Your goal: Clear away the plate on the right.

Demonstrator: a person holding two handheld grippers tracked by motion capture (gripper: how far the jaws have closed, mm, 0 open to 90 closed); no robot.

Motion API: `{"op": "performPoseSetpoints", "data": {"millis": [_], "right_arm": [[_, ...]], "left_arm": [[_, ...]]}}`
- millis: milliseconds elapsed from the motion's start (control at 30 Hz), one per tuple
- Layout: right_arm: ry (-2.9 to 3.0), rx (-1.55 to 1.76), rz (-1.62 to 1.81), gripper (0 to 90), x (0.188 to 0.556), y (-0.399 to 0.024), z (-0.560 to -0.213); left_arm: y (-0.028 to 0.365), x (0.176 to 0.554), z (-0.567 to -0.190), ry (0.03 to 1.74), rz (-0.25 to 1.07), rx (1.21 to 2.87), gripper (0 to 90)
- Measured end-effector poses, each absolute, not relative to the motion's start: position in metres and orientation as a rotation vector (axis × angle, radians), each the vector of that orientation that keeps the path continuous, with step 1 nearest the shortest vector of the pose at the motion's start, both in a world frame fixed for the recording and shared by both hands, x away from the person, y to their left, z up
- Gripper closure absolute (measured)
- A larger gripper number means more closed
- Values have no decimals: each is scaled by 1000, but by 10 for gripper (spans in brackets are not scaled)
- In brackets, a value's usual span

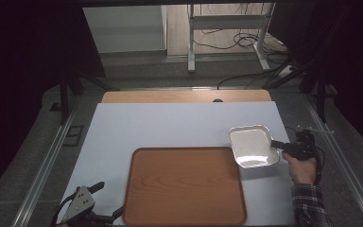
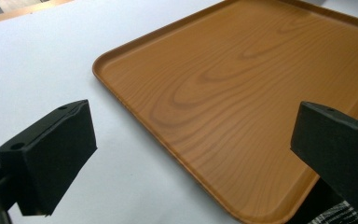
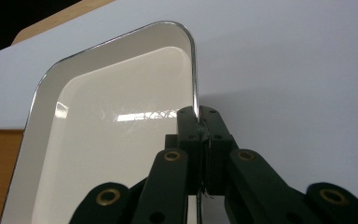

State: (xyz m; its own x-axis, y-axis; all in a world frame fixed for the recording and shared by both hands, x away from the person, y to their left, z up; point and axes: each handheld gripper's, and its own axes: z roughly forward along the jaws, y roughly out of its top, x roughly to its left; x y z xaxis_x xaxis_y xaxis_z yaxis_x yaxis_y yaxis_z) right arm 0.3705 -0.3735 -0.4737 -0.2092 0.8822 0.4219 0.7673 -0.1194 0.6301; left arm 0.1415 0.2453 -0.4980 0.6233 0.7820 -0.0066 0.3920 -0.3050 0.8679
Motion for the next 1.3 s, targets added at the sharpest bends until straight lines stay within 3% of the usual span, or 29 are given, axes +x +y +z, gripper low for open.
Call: {"op": "performPoseSetpoints", "data": {"millis": [1300], "right_arm": [[2215,1764,1347,883,322,-282,-476]], "left_arm": [[243,142,-498,923,534,1942,0]]}}
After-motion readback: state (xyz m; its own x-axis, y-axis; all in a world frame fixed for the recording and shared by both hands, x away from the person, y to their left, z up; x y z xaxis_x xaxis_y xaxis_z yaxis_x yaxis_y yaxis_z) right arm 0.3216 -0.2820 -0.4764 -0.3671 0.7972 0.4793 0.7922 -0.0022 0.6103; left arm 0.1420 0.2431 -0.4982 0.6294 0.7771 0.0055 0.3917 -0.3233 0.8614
